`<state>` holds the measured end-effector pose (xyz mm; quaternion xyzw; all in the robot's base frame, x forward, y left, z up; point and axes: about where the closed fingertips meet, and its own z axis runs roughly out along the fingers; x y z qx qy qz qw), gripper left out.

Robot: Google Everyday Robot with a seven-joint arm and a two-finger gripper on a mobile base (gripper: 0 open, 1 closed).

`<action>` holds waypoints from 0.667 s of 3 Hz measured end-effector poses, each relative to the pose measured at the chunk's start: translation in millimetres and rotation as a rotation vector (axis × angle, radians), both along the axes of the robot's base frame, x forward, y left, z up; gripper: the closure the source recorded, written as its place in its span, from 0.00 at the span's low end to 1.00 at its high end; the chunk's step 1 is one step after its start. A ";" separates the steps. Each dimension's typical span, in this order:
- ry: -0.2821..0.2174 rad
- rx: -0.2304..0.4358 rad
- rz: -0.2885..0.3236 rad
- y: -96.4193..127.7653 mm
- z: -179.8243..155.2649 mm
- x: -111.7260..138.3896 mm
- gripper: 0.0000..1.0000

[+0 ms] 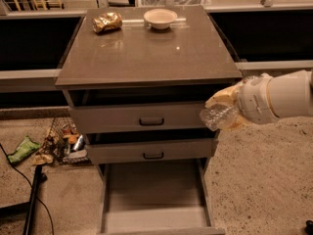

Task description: Pick water bottle from bottom drawer and place on counter

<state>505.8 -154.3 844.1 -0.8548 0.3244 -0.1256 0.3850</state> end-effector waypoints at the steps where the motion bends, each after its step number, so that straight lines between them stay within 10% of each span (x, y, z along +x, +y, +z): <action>1: -0.006 0.002 0.007 1.3 2.2 2.3 1.00; 2: -0.087 0.021 0.075 9.8 33.8 30.5 1.00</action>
Offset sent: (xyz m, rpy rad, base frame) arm 0.0732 0.0190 0.0860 0.0524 -0.2200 0.1749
